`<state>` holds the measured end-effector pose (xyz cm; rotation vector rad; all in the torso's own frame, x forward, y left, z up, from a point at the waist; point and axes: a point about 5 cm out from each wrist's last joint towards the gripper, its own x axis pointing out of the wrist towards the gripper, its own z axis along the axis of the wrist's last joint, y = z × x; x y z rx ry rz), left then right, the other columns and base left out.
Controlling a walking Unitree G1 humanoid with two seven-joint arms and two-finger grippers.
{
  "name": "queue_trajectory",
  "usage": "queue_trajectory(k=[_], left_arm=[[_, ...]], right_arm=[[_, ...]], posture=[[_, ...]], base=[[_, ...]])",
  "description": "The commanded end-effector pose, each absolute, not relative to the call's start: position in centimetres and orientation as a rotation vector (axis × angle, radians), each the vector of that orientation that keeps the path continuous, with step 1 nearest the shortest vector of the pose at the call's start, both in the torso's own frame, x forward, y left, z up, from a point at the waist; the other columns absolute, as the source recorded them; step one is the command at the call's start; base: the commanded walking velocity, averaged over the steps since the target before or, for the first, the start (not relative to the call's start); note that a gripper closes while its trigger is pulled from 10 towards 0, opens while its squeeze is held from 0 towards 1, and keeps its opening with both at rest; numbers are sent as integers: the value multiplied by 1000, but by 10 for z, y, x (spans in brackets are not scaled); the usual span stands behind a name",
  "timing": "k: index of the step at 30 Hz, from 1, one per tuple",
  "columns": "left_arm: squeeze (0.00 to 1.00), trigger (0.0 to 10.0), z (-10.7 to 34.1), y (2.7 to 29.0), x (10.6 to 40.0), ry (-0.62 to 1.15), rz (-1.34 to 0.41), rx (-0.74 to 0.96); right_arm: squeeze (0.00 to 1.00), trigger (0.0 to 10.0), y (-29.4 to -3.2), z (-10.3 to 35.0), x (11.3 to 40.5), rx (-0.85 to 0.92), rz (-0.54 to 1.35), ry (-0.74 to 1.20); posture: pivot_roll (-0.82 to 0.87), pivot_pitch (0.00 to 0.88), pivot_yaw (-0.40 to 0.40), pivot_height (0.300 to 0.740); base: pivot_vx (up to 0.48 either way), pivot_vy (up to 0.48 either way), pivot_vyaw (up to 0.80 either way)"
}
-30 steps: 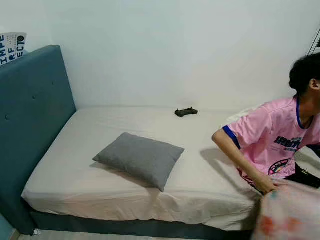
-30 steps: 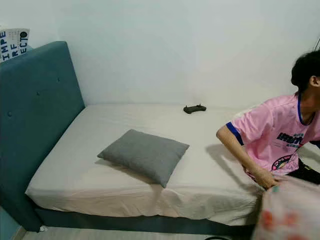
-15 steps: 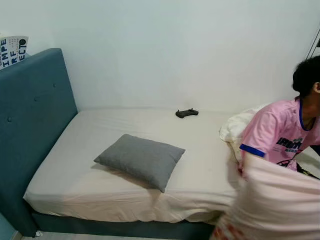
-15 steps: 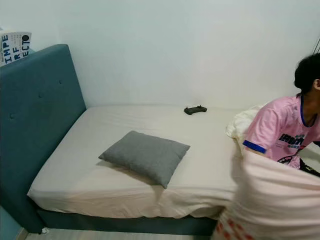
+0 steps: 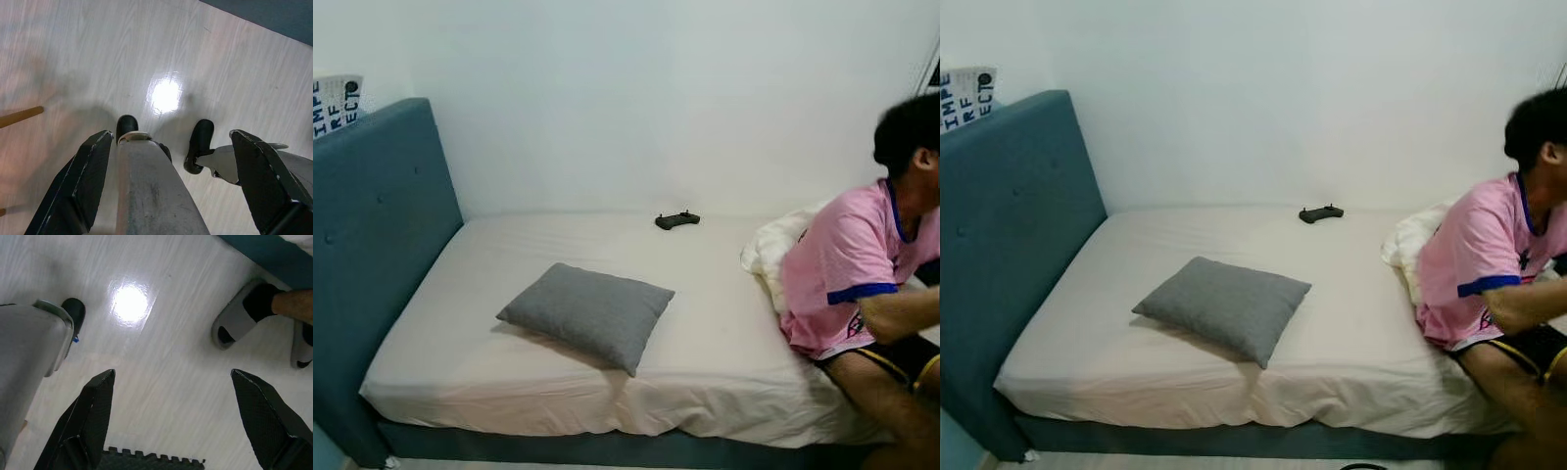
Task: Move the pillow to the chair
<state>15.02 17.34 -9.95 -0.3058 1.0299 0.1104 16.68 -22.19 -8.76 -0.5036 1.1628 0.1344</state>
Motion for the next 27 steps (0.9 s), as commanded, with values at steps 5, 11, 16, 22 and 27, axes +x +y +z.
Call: queue_trajectory(k=[5,11,16,22,27], left_arm=[[0,10000,-96,179,157,1009,130,-311],[0,10000,-98,177,153,1019,120,-313],[0,10000,-98,175,154,1014,118,-320],[0,10000,-98,176,154,1013,109,-309],[0,10000,-97,179,156,1001,121,-306]], right_arm=[[0,10000,-224,-91,157,-515,140,1196],[0,10000,-228,-90,159,-517,127,1186],[0,10000,-229,-89,159,-520,126,1184],[0,10000,-229,-93,150,-505,115,1209],[0,10000,-229,-94,146,-499,112,1221]], posture=[[-74,0,-26,740],[-84,0,-23,740],[-81,0,-25,740],[-103,0,-4,740],[-84,1,1,740]], base=[[0,0,0],[0,0,0],[0,0,0],[0,0,-267],[0,0,-800]])
